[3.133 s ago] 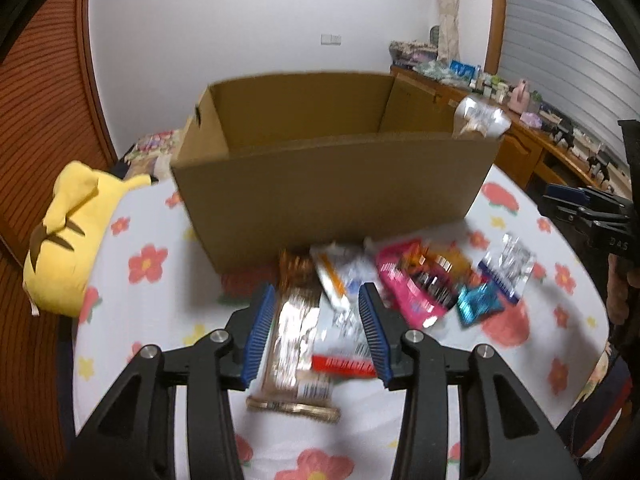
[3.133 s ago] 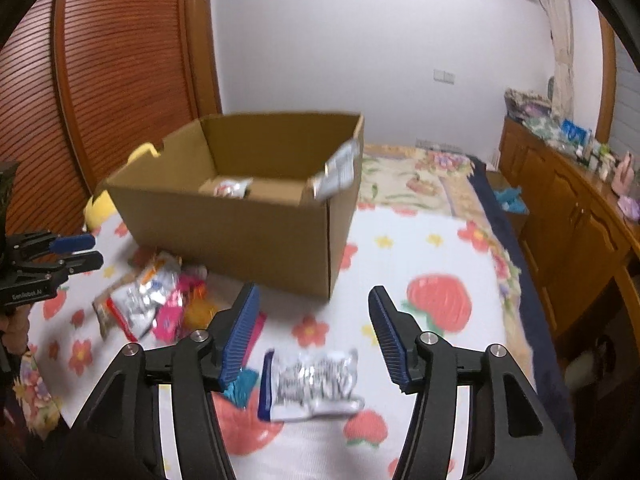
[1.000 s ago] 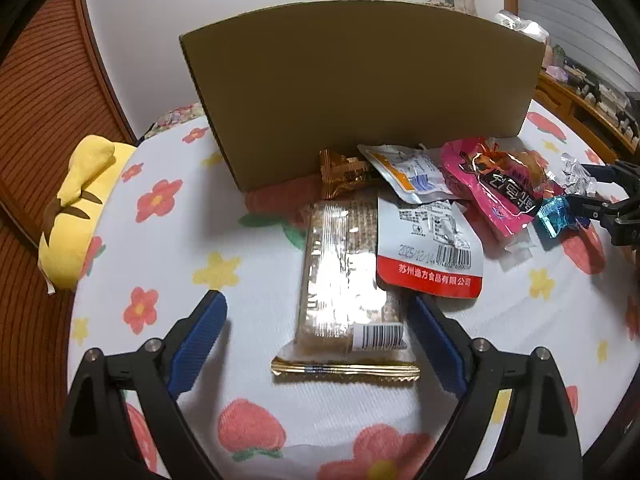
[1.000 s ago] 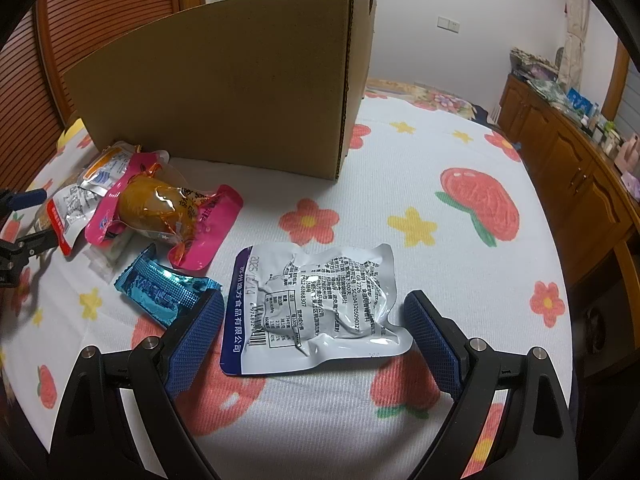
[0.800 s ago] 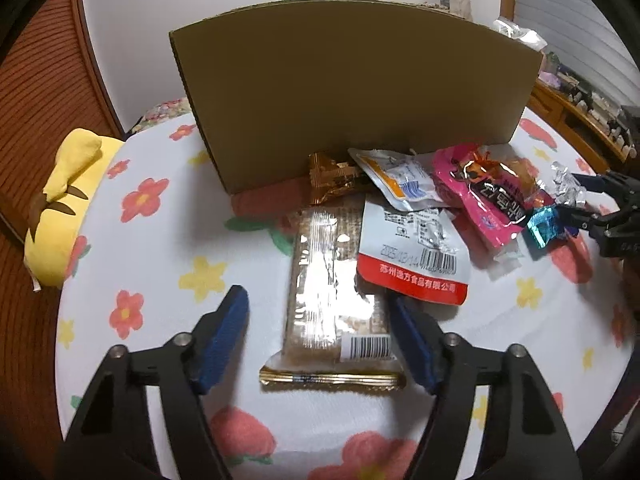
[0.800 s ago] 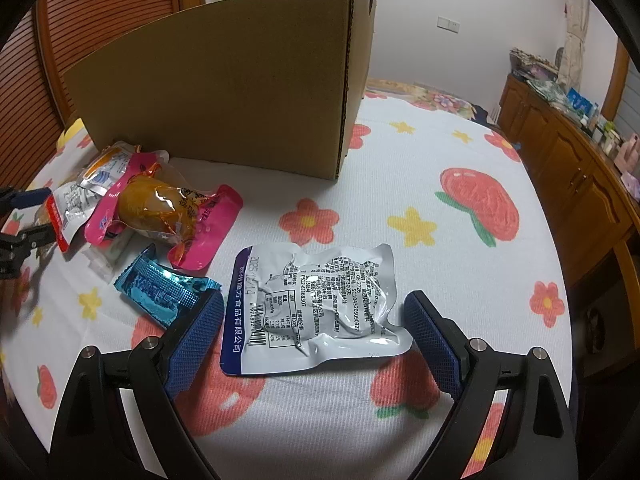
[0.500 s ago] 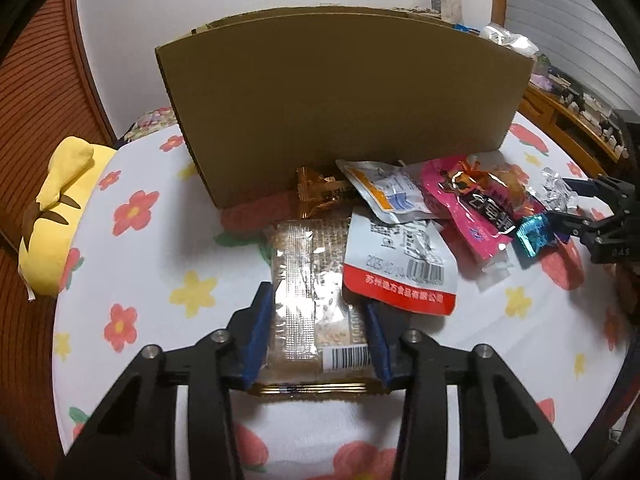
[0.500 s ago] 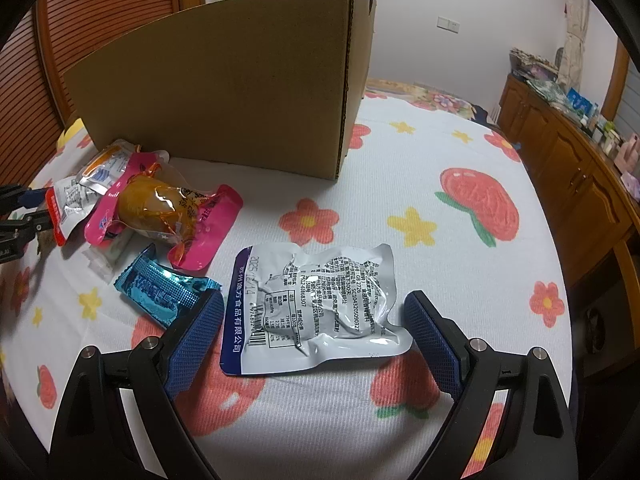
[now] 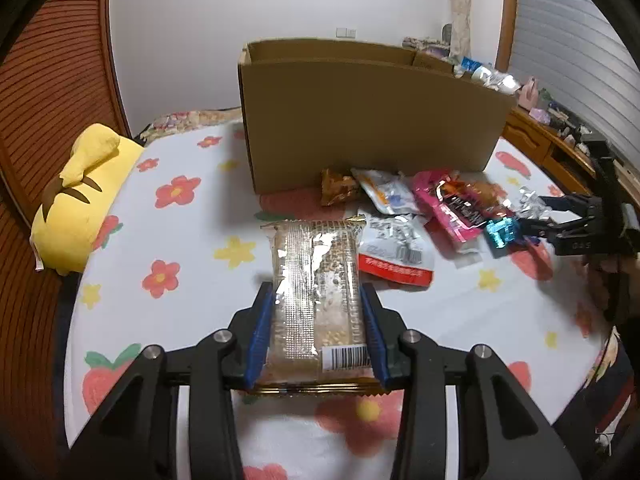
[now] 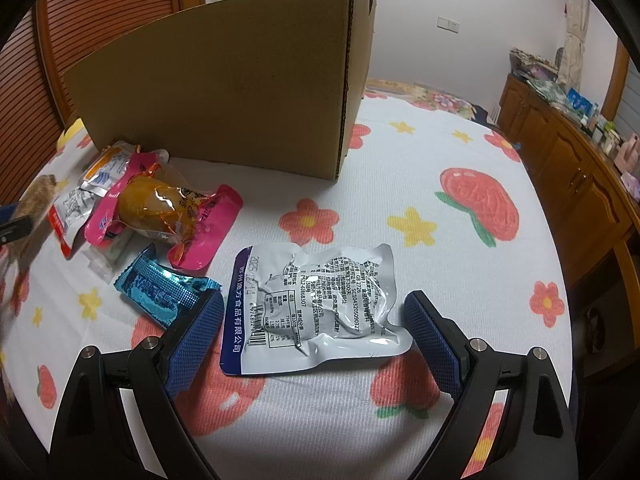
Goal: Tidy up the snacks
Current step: 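Grasp the clear biscuit pack with the left tool while the right tool approaches the silver packet, then lift the biscuit pack with the left tool while the right tool grasps the silver packet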
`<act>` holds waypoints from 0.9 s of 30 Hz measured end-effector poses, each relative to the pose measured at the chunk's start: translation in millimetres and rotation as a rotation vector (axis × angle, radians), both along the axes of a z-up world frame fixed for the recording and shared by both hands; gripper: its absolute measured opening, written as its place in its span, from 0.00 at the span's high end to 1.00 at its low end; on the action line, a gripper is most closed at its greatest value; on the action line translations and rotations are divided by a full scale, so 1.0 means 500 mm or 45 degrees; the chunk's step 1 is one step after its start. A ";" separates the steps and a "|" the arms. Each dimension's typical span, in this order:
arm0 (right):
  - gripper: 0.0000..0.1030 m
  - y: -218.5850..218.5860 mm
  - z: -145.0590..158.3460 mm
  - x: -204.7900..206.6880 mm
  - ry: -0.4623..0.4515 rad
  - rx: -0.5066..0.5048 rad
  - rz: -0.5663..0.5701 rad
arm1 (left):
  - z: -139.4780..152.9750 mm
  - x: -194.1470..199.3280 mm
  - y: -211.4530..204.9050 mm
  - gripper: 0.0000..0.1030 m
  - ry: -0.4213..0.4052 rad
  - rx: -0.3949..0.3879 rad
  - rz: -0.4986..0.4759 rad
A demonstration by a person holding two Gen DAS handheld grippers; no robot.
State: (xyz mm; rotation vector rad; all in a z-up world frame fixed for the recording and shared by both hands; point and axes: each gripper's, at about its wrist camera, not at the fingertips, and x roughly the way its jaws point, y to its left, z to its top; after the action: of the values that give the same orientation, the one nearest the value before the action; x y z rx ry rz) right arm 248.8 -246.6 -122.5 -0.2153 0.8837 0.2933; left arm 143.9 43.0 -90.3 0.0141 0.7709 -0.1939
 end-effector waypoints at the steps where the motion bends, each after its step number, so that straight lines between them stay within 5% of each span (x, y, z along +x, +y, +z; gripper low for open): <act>1: 0.09 0.000 0.000 0.001 0.000 0.000 0.000 | 0.003 -0.005 -0.002 0.60 -0.009 -0.004 -0.001; 9: 0.09 0.009 0.003 -0.011 0.021 -0.003 0.049 | 0.025 -0.032 -0.034 0.60 -0.057 -0.047 -0.045; 15: 0.16 0.010 0.005 -0.019 0.026 0.001 0.075 | 0.032 -0.039 -0.061 0.60 -0.072 -0.062 -0.079; 19: 0.31 -0.003 0.011 -0.013 0.016 0.030 0.051 | 0.033 -0.043 -0.068 0.60 -0.074 -0.068 -0.085; 27: 0.34 -0.011 0.016 -0.011 0.024 0.051 0.066 | 0.025 -0.040 -0.068 0.60 -0.061 -0.075 -0.080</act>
State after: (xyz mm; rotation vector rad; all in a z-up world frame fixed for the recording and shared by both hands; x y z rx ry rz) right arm 243.3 -252.2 -114.5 -0.1988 0.8912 0.3619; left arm 123.7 9.0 -78.0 -0.0127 0.7174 -0.2746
